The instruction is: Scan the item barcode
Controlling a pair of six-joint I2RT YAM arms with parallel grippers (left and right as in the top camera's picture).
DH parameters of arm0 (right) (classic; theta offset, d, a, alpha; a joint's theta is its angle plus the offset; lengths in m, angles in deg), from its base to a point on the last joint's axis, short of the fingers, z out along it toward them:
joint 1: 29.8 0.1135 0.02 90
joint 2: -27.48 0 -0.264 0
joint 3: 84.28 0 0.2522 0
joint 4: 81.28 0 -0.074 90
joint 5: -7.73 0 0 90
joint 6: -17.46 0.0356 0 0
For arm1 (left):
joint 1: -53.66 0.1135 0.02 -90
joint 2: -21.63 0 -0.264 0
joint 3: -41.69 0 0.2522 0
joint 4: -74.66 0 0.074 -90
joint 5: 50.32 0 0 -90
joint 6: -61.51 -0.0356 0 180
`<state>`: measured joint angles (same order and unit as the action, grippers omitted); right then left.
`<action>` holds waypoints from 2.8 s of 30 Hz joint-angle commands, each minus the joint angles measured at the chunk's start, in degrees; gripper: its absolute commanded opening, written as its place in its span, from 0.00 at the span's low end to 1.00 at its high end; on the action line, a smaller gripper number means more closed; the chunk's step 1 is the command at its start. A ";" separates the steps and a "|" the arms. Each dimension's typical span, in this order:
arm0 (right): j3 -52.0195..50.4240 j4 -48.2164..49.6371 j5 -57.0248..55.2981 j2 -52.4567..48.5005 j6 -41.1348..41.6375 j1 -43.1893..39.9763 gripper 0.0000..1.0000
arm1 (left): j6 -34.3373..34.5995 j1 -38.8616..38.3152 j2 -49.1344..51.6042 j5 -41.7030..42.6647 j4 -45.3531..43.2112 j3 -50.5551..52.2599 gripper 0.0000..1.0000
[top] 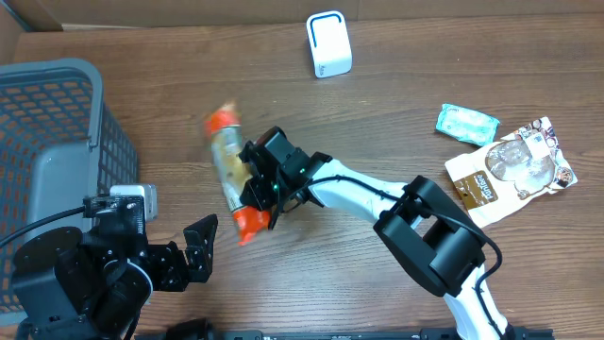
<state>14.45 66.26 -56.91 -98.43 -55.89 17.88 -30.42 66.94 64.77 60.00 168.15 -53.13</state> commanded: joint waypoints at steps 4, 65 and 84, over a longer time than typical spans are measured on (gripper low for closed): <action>-0.46 -6.08 5.81 2.14 -1.73 -4.79 0.06 | -0.85 0.20 -0.02 -0.22 -0.20 -0.63 1.00; 0.90 -26.32 -41.46 7.48 -4.98 -1.84 0.93 | -0.85 0.20 -0.02 -0.22 -0.20 -0.63 1.00; 0.83 -29.64 -61.61 1.57 -3.48 3.15 0.43 | -0.85 0.20 -0.02 -0.22 -0.20 -0.63 1.00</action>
<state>15.00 37.37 -114.46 -95.11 -60.44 21.62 -30.42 66.94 64.77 59.98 168.15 -53.13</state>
